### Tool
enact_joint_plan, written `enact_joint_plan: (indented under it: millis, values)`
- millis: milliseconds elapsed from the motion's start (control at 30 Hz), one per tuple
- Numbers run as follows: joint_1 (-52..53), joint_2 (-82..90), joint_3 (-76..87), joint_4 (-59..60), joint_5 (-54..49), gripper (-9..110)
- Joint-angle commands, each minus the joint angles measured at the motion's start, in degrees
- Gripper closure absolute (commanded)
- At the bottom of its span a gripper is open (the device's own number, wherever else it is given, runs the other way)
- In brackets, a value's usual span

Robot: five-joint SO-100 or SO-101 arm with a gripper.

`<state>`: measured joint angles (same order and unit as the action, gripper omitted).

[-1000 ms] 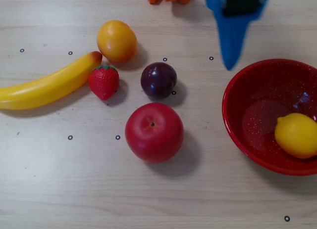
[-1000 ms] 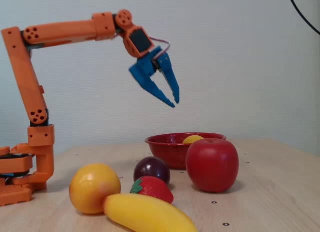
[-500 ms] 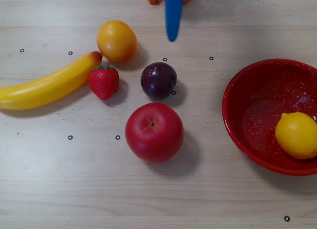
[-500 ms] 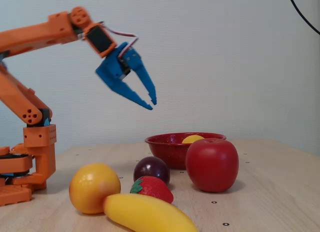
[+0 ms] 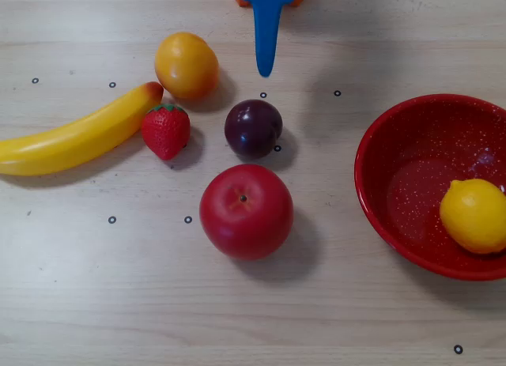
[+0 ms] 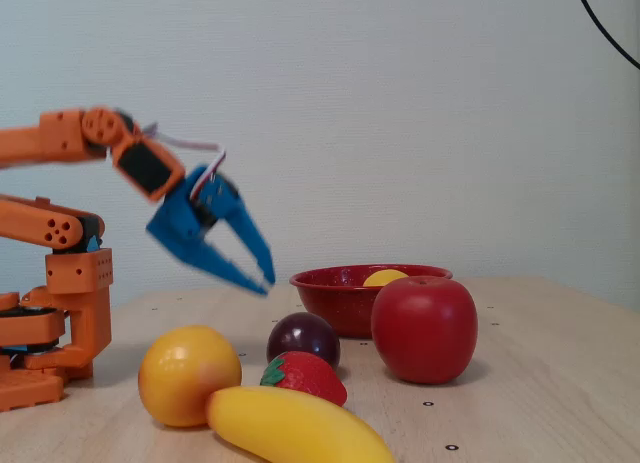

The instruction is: Put the lemon in the red bowl.

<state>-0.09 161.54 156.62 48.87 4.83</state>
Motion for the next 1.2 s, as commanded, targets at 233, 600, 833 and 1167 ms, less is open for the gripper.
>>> enact_joint_plan:
  millis: [233,600,833,1167]
  values:
    - [-6.50,11.87,14.59,-9.93,-0.62,101]
    - [-6.24,18.37,22.06,-10.46,-1.93,101]
    - [-5.63,21.01,22.06,-1.67,-2.99,101]
    - [-2.20,23.47,22.06,1.58,-2.55,101]
